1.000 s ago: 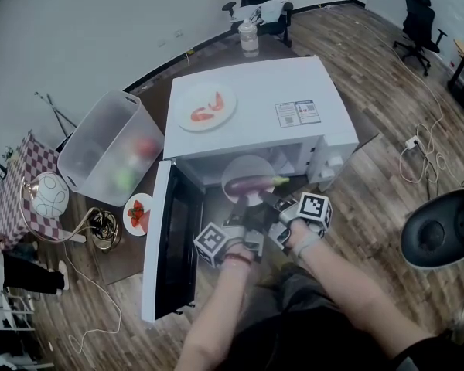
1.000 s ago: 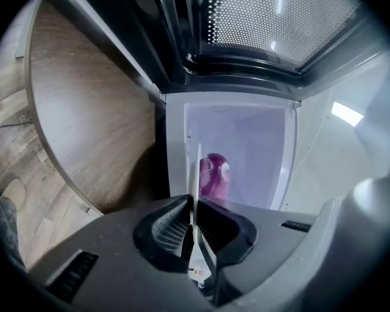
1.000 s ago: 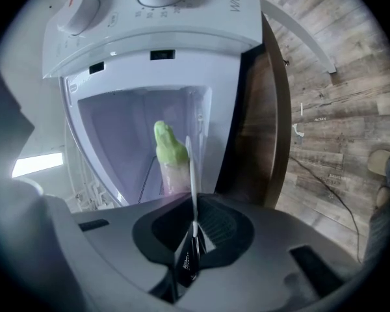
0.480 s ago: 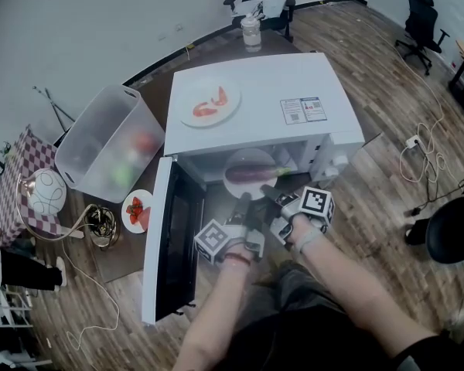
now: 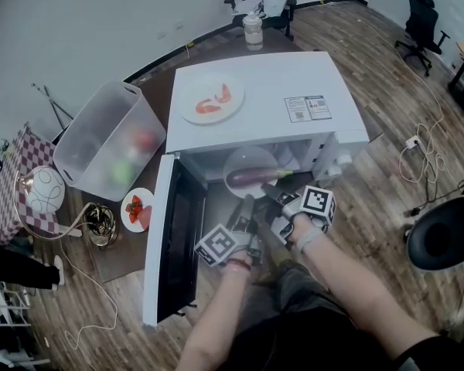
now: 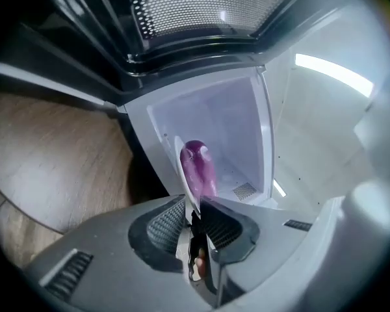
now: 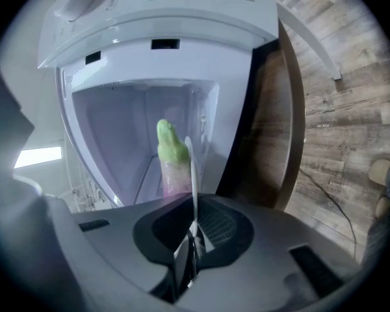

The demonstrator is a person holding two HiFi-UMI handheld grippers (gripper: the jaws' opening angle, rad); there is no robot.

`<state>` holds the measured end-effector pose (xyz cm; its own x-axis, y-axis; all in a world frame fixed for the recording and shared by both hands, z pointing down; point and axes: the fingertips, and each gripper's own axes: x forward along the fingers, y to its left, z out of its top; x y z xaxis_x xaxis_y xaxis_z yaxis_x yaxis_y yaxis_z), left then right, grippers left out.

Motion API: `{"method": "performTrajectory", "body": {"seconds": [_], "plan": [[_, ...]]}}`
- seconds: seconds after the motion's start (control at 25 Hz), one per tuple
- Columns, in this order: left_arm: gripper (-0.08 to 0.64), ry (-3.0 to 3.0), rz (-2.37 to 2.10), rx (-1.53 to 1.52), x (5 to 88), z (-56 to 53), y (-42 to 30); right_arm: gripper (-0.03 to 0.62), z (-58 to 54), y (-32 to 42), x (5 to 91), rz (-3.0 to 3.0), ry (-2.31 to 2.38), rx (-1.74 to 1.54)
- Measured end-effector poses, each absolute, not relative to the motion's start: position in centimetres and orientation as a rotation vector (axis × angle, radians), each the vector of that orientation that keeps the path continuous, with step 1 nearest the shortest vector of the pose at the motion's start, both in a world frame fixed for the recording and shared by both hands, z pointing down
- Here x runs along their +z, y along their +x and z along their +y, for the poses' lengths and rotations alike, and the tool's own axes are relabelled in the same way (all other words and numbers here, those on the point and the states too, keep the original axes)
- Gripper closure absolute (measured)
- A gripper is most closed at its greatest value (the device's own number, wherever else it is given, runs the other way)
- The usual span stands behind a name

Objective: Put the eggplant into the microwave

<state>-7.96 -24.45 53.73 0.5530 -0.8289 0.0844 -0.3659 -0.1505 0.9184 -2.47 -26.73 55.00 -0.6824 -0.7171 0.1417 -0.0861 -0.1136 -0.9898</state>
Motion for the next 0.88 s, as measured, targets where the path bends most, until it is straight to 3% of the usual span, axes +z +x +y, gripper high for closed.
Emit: {"method": "performTrajectory", "body": {"seconds": [0.28, 0.48, 0.88], "plan": [[0.491, 2.041, -1.124, -0.271, 54.2, -23.0, -7.5, 0.577, -27.1, -2.5, 54.8, 1.706, -0.884, -1.833], [0.564, 2.274, -1.227, 0.0, 54.1, -22.6, -6.4, 0.577, -27.0, -2.4, 54.9, 1.705, -0.883, -1.831], [0.561, 2.37, -1.296, 0.106, 53.4, -22.7, -5.5, 0.577, -27.1, -2.1, 54.9, 1.7, -0.899, -1.837]]}}
